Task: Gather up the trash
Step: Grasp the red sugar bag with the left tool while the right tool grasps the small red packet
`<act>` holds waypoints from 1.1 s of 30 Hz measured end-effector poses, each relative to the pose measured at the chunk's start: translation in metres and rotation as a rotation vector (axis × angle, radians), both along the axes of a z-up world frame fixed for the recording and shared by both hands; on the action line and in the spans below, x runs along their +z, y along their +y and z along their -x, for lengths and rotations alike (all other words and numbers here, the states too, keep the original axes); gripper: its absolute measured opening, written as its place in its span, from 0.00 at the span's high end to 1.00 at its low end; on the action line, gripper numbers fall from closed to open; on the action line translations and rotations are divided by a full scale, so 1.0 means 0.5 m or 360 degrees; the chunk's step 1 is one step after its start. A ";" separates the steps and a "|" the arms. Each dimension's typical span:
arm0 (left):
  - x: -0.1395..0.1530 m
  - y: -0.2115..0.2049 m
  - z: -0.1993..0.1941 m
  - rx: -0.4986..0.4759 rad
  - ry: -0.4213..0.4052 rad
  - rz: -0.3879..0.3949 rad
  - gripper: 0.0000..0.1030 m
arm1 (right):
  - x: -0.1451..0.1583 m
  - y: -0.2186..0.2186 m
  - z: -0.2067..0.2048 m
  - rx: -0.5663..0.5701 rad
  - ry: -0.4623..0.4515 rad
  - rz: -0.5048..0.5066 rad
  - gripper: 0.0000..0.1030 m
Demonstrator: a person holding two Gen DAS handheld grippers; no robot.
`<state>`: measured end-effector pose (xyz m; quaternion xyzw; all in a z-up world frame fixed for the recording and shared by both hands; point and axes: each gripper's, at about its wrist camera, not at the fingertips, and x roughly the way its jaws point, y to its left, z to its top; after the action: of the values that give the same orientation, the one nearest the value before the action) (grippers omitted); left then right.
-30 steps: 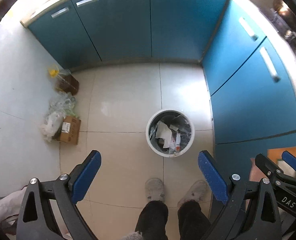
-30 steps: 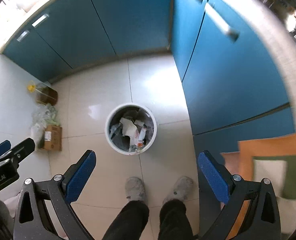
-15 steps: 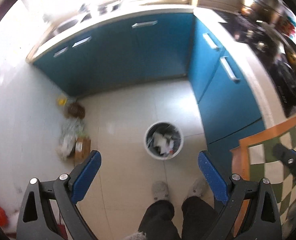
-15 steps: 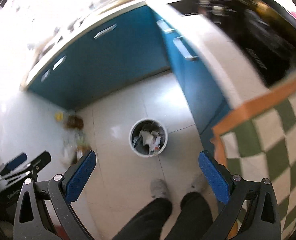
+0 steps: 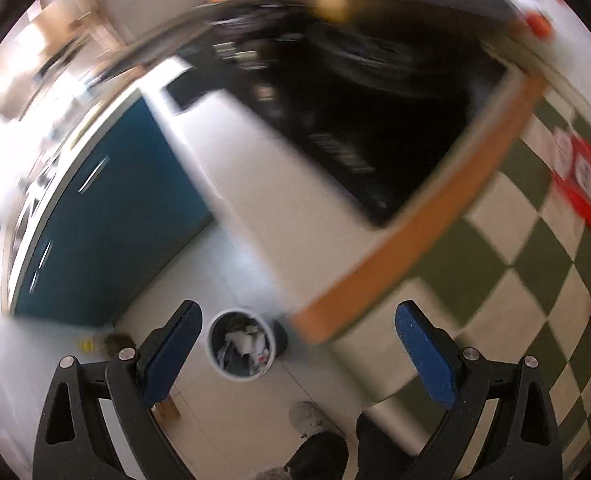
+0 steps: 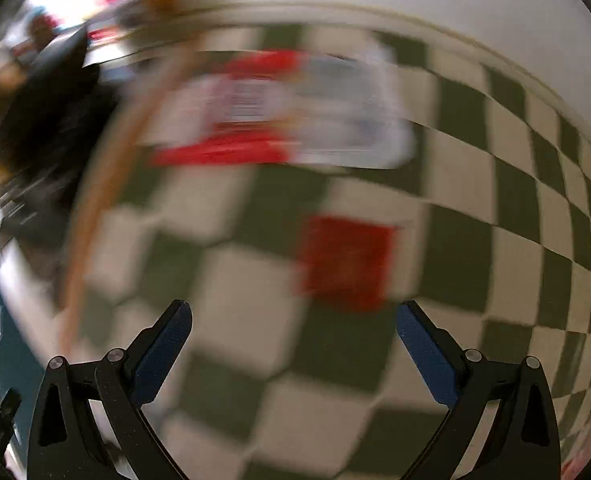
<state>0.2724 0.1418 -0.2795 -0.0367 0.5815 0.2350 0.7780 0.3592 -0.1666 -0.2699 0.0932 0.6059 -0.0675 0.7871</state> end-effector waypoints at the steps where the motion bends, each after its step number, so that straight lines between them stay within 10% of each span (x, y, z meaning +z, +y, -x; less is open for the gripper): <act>1: -0.009 -0.021 -0.023 -0.0032 0.0017 0.0009 0.04 | -0.027 -0.014 -0.013 -0.0005 0.0022 -0.0008 0.02; 11: -0.043 -0.182 -0.224 -0.0245 0.0086 0.0386 0.04 | -0.035 -0.051 -0.022 0.0152 -0.0193 0.0049 0.77; 16: -0.064 -0.219 -0.346 -0.0260 0.0026 0.0623 0.05 | -0.008 -0.205 -0.036 -0.0105 -0.0230 -0.0056 0.80; 21: -0.074 -0.260 -0.446 -0.0365 0.0022 0.0558 0.05 | 0.037 -0.293 -0.084 -0.0300 -0.0420 -0.0328 0.80; 33: -0.103 -0.223 -0.527 -0.0389 -0.0008 0.0759 0.05 | -0.059 -0.215 -0.214 -0.0155 -0.0334 -0.0402 0.81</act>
<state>0.5357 0.0302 -0.3312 -0.1491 0.6185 -0.0046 0.7715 0.4662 -0.2739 -0.2997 0.2273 0.5189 -0.0188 0.8238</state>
